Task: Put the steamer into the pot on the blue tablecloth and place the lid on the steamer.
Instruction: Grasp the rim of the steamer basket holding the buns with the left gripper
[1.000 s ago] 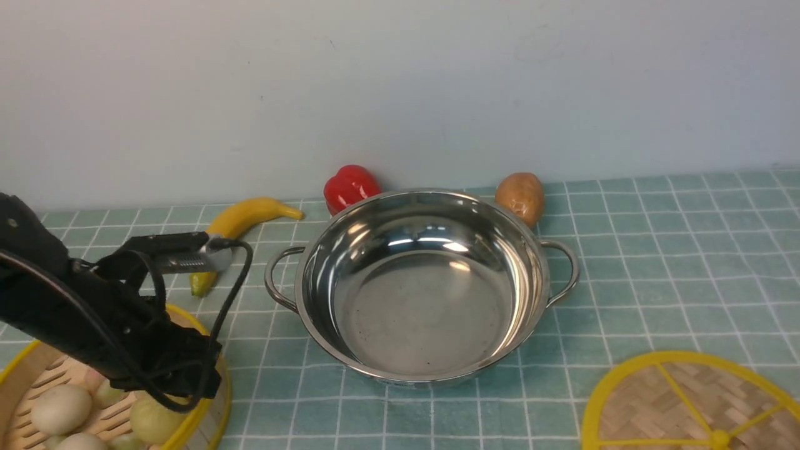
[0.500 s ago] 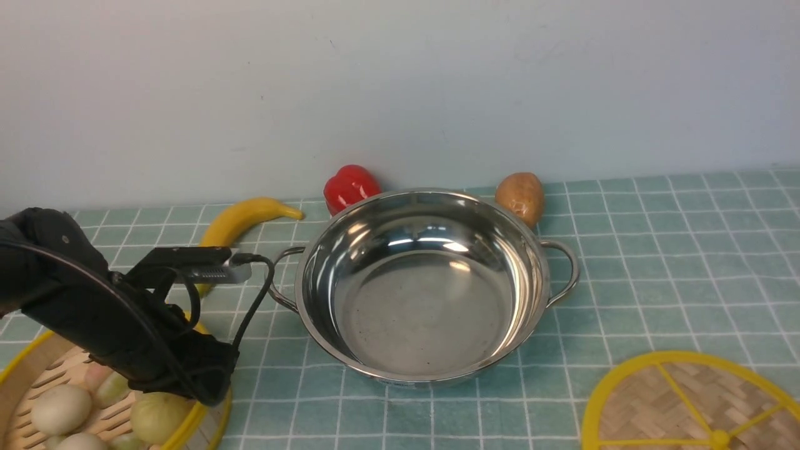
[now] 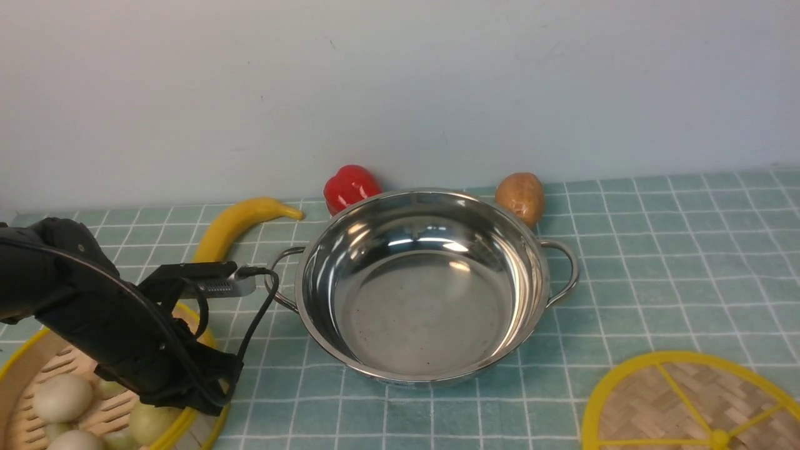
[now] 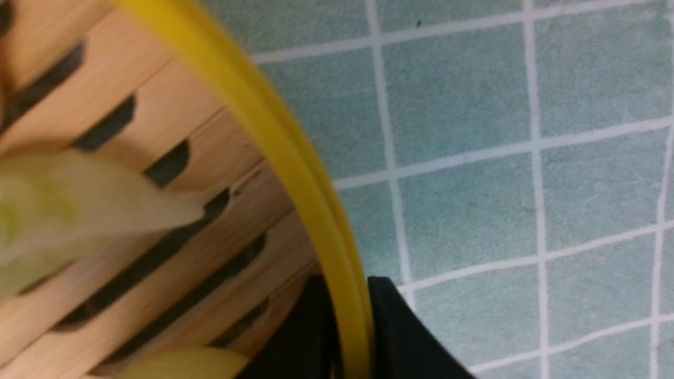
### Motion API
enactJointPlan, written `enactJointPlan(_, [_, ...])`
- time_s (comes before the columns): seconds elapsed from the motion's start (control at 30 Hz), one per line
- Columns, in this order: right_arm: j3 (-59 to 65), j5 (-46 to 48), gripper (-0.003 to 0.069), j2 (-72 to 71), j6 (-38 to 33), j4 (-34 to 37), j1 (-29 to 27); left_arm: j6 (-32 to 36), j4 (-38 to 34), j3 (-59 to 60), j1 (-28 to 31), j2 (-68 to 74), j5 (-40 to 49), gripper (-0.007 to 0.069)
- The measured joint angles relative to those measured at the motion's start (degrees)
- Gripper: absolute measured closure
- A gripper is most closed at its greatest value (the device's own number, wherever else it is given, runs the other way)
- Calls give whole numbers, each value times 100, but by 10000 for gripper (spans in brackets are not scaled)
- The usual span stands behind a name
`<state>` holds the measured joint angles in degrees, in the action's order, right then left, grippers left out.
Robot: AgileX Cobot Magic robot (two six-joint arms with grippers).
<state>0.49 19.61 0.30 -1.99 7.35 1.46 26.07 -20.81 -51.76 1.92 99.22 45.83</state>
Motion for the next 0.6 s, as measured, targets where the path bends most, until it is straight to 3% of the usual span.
enactJointPlan(0.43, [0, 0, 419, 0, 0, 0, 0, -220, 480, -109, 0, -590, 408, 595])
enactJointPlan(0.6, [0, 0, 419, 0, 0, 0, 0, -429, 748, -722, -47, -1006, 1176, 592])
